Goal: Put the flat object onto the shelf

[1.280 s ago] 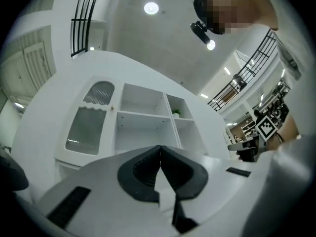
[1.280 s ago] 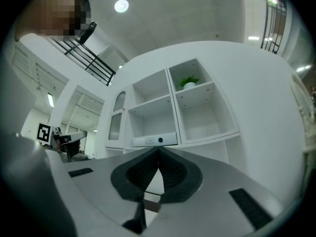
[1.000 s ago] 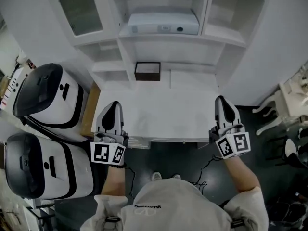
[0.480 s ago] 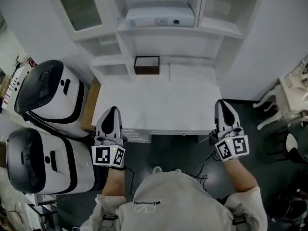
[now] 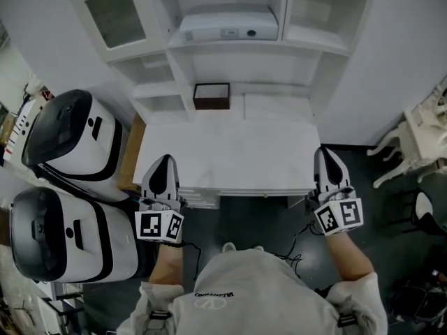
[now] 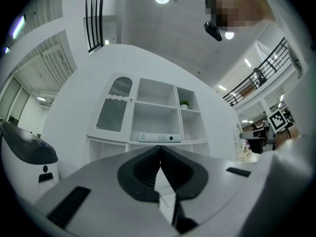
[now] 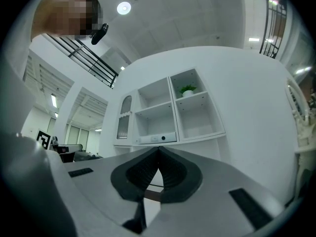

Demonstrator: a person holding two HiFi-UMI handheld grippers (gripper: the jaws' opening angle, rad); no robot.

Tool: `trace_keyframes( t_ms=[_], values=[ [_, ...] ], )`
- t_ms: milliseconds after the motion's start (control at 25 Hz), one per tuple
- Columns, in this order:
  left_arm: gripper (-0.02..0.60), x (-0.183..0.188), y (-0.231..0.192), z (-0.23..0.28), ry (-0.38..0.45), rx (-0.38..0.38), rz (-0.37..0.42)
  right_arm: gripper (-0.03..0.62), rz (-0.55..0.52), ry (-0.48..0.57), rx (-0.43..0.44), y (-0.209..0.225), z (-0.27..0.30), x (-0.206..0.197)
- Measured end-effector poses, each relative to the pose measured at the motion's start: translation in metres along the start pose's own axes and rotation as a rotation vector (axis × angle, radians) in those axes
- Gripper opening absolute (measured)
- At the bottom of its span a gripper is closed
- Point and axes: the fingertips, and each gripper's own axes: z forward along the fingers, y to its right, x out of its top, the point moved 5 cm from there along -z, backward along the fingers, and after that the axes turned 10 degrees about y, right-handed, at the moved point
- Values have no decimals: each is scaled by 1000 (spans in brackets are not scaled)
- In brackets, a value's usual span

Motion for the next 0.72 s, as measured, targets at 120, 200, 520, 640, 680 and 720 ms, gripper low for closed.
trace_keyframes(
  t_ms=[120, 200, 520, 640, 680, 720],
  values=[
    [5, -2, 0, 0, -6, 5, -9, 9, 2, -4, 1, 1, -1, 0],
    [5, -2, 1, 0, -9, 5, -13, 9, 2, -10, 5, 0, -2, 0],
    [5, -2, 3, -3, -13, 3, -16, 9, 8, -25, 13, -1, -9, 0],
    [5, -1, 3, -4, -14, 3, -14, 9, 12, -27, 12, -2, -10, 0],
    [5, -1, 3, -4, -15, 3, -14, 9, 14, -27, 13, -2, -10, 0],
    [5, -1, 3, -5, -16, 4, -14, 9, 14, -28, 14, -3, -10, 0]
  ],
)
